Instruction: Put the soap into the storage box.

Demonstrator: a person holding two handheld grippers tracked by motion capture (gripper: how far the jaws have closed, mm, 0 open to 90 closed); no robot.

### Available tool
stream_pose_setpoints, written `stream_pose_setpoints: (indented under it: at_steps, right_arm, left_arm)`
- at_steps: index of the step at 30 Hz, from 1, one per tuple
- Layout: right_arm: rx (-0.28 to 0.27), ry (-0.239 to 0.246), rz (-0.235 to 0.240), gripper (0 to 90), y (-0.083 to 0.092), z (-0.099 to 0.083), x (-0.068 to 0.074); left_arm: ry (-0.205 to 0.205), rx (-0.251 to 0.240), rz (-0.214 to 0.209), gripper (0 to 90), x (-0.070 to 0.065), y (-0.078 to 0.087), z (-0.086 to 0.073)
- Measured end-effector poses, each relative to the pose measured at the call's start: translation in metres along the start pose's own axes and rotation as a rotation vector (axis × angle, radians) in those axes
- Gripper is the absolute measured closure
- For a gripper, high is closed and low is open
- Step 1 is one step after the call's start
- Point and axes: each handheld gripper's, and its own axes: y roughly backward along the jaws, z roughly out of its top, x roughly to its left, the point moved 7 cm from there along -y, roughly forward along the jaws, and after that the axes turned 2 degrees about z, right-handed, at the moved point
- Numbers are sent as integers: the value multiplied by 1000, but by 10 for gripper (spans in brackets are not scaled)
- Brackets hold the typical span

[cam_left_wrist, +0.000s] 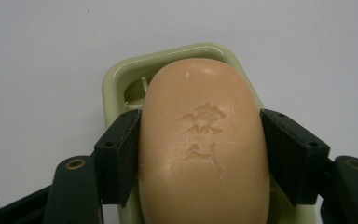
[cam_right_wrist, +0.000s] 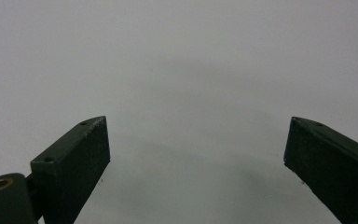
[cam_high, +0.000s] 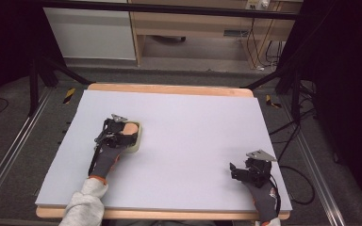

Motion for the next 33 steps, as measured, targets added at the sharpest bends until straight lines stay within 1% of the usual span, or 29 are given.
stream_pose_setpoints:
  at_steps: [9, 10, 11, 13, 17, 18, 19, 23, 26, 28, 30, 32, 33]
  right_arm:
    - [0, 1, -1, 72, 0, 0, 0]
    - [-1, 0, 0, 72, 0, 0, 0]
    - [-1, 0, 0, 72, 0, 0, 0]
    - [-1, 0, 1, 72, 0, 0, 0]
    - [-2, 1, -2, 72, 1, 0, 0]
    - [-2, -6, -3, 72, 1, 0, 0]
    - [-2, -6, -3, 72, 1, 0, 0]
    - [-5, -10, -6, 72, 2, 0, -1]
    - [-7, -10, -13, 71, 3, 0, -3]
    - [-9, -9, -18, 71, 3, 0, -4]
    - [-10, -20, -21, 70, 3, -1, -5]
    - [-8, -24, -25, 70, 3, -1, -5]
    - [-10, -24, -29, 68, 3, -1, -6]
  left_arm:
    - [-1, -1, -1, 308, 0, 0, 0]
    - [1, -10, 2, 283, 0, 3, 1]
    - [1, -10, 2, 282, 0, 3, 1]
    - [5, -24, -11, 283, 0, 7, 3]
    - [4, -49, -15, 283, -1, 15, 7]
    - [5, -61, -19, 283, 0, 21, 9]
    - [5, -61, -19, 283, 0, 21, 9]
    - [5, -80, -30, 283, 0, 31, 9]
    - [-1, -96, -36, 281, -1, 39, 7]
    - [-13, -94, -35, 280, 0, 44, 3]
    - [-7, -107, -37, 279, 0, 48, 1]
    - [-12, -113, -40, 279, 2, 53, -3]
    - [-10, -125, -44, 280, 3, 58, -7]
